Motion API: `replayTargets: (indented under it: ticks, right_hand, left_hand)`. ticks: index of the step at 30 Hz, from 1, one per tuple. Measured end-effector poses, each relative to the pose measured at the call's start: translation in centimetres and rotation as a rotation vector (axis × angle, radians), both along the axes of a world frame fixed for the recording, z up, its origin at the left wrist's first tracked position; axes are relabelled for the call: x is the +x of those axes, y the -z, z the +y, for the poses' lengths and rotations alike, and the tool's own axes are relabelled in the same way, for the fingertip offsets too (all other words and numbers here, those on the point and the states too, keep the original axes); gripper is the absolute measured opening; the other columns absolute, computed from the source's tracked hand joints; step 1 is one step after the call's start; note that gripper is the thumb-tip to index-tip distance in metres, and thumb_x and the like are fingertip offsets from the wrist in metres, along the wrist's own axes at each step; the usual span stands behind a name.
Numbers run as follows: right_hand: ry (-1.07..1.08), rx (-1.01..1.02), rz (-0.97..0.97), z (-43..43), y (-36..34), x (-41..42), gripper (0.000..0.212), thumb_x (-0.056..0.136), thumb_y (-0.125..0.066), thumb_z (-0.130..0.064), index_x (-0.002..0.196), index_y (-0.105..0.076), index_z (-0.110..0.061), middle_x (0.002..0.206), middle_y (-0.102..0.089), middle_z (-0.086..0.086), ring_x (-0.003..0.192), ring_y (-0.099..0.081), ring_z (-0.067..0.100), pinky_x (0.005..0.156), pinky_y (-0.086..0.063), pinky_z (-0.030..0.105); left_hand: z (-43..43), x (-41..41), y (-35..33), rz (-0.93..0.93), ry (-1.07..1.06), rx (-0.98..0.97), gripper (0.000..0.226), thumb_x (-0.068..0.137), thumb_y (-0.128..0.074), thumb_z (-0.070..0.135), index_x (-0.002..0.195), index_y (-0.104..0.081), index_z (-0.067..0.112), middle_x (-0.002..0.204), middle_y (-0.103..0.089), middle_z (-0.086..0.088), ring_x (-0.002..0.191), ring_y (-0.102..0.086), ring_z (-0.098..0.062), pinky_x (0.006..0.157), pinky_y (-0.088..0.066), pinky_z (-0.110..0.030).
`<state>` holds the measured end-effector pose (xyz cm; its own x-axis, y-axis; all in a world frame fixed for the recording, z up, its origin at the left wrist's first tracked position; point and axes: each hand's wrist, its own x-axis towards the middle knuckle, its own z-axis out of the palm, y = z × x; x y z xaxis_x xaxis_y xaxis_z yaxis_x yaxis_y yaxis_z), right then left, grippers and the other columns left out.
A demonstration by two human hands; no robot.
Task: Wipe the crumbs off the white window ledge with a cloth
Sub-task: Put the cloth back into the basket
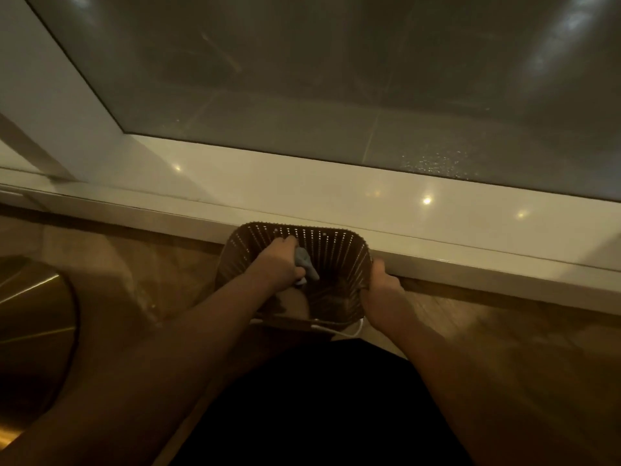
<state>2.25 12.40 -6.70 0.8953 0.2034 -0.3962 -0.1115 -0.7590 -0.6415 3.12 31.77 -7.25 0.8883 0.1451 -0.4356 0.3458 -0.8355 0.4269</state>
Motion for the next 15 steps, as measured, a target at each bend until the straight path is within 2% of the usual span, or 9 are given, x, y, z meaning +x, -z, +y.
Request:
replayTargets:
  ticks: [5, 9, 12, 15]
  right_hand:
    - [0.007, -0.016, -0.007, -6.7, -0.8, 0.1, 0.014, 0.091, -0.041, -0.02, 0.104, -0.041, -0.015, 0.087, -0.053, 0.003, 0.083, -0.056, 0.025, 0.07, -0.043, 0.033]
    - [0.011, -0.126, -0.012, -12.1, -1.1, 0.2, 0.026, 0.093, -0.043, -0.021, 0.118, -0.041, -0.013, 0.09, -0.056, 0.003, 0.081, -0.056, 0.021, 0.07, -0.041, 0.029]
    - [0.055, -0.144, -0.047, -15.9, -0.6, 0.1, 0.025, 0.092, -0.044, -0.022, 0.116, -0.044, -0.015, 0.083, -0.06, -0.003, 0.073, -0.06, 0.014, 0.064, -0.052, 0.032]
    - [0.067, -0.106, -0.026, -18.6, -0.4, -0.3, 0.021, 0.094, -0.043, -0.01, 0.115, -0.046, -0.01, 0.086, -0.058, -0.003, 0.069, -0.052, -0.001, 0.055, -0.042, 0.014]
  left_hand:
    - [-5.7, 1.5, 0.8, 0.028, 0.102, -0.006, 0.043, 0.082, -0.062, 0.017, 0.12, -0.045, 0.004, 0.125, -0.045, -0.017, 0.114, -0.05, -0.032, 0.09, -0.043, -0.037]
    - [-11.1, 2.1, 1.6, 0.058, 0.191, -0.022, 0.044, 0.085, -0.061, 0.02, 0.123, -0.043, 0.007, 0.128, -0.043, -0.015, 0.117, -0.048, -0.032, 0.095, -0.043, -0.039]
    - [-15.0, 2.2, 2.6, 0.092, 0.259, -0.031, 0.046, 0.085, -0.062, 0.021, 0.124, -0.042, 0.009, 0.129, -0.042, -0.014, 0.118, -0.048, -0.032, 0.098, -0.044, -0.041]
    - [-18.0, 2.3, 3.9, 0.116, 0.318, -0.024, 0.047, 0.085, -0.062, 0.02, 0.125, -0.042, 0.01, 0.13, -0.041, -0.013, 0.118, -0.047, -0.032, 0.097, -0.044, -0.04]
